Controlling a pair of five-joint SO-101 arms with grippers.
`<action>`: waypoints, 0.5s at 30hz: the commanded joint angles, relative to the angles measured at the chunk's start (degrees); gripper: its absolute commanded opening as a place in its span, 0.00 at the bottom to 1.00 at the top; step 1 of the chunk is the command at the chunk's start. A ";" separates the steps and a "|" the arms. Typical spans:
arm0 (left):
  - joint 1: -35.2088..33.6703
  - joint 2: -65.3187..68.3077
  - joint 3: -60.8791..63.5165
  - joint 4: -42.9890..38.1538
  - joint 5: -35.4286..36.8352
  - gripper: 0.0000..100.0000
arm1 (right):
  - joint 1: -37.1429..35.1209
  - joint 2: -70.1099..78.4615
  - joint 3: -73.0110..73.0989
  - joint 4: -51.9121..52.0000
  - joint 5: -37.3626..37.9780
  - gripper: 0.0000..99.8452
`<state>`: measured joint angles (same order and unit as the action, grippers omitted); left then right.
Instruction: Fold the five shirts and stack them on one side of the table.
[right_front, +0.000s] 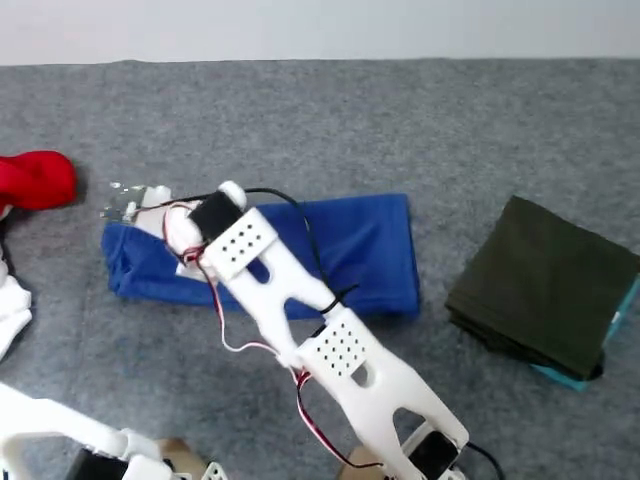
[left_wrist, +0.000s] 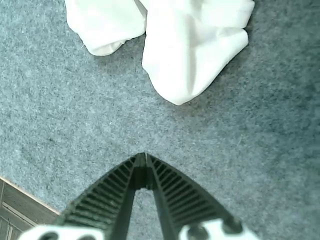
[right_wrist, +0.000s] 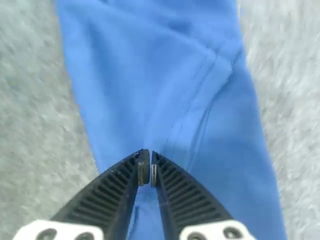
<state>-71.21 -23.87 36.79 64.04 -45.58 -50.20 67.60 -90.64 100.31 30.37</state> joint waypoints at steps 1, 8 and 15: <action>-0.18 -2.11 -0.48 -0.62 -0.26 0.00 | -1.10 -1.45 -4.66 2.51 -0.79 0.01; -0.18 -2.20 -0.40 1.49 -0.09 0.00 | -0.48 -0.75 -4.57 -0.66 -5.27 0.01; -0.09 -2.20 -0.40 2.20 0.00 0.00 | -3.38 2.07 2.81 -16.48 -1.05 0.01</action>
<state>-71.21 -23.87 36.79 65.63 -45.58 -52.04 70.51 -88.62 89.49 27.38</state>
